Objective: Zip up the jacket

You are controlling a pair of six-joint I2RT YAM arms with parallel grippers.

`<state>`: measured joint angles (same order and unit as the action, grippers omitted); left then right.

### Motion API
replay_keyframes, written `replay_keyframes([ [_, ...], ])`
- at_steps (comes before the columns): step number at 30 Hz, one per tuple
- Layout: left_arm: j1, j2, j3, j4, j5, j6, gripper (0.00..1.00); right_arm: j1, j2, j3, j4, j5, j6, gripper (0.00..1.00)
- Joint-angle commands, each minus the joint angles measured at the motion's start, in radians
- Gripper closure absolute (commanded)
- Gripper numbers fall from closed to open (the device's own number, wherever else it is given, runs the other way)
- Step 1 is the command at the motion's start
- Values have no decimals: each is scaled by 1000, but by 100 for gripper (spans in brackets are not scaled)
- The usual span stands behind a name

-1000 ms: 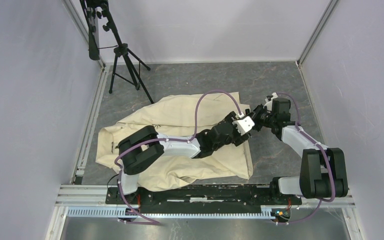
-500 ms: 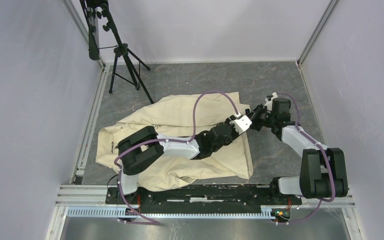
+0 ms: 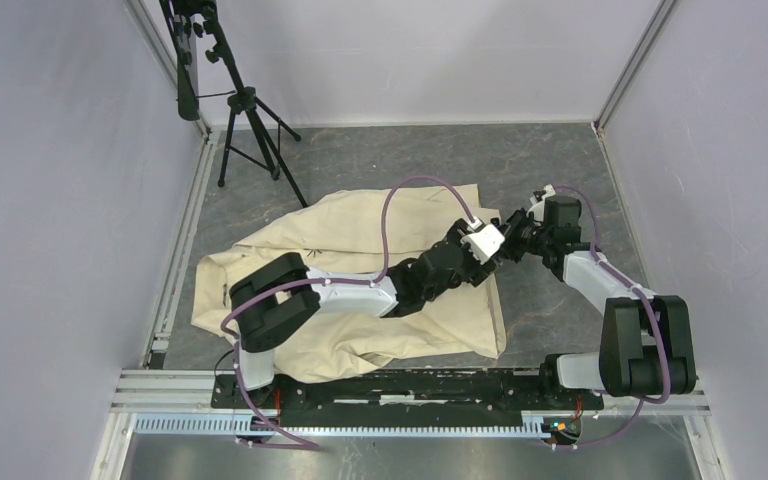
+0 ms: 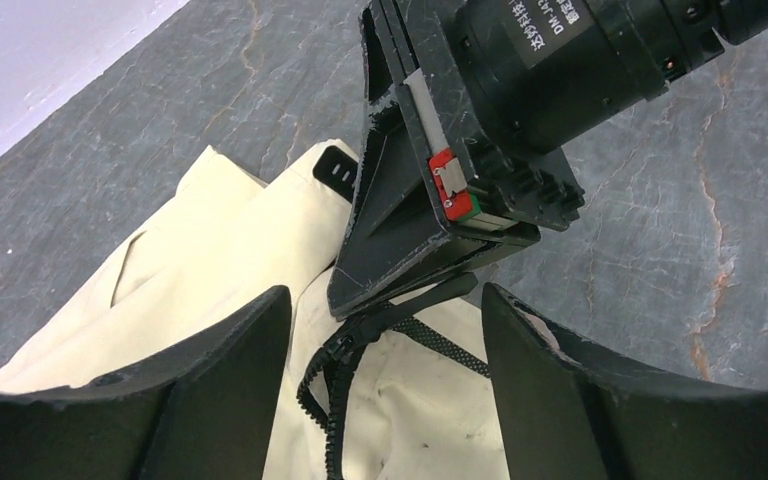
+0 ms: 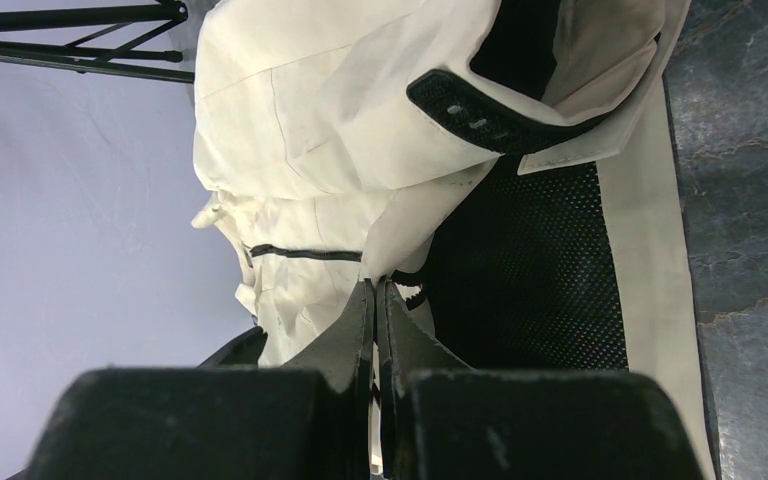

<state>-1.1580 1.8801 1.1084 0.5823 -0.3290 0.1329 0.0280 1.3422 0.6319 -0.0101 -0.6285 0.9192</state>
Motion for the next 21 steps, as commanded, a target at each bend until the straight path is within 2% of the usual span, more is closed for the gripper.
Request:
replay_keyframes([
  [1,-9,5,52,0,13,29,23,-4,9,27,36,-5,4,100],
  [4,-28,51,110,-45,4,94,21,-3,8,14,44,-11,15,100],
  [14,-45,103,175,-112,-38,139,18,-4,1,22,38,-10,15,100],
  [17,-45,133,209,-142,-84,164,19,-2,-4,22,36,-10,18,100],
  [21,-45,142,237,-158,-134,194,30,-3,-3,19,36,-8,15,100],
])
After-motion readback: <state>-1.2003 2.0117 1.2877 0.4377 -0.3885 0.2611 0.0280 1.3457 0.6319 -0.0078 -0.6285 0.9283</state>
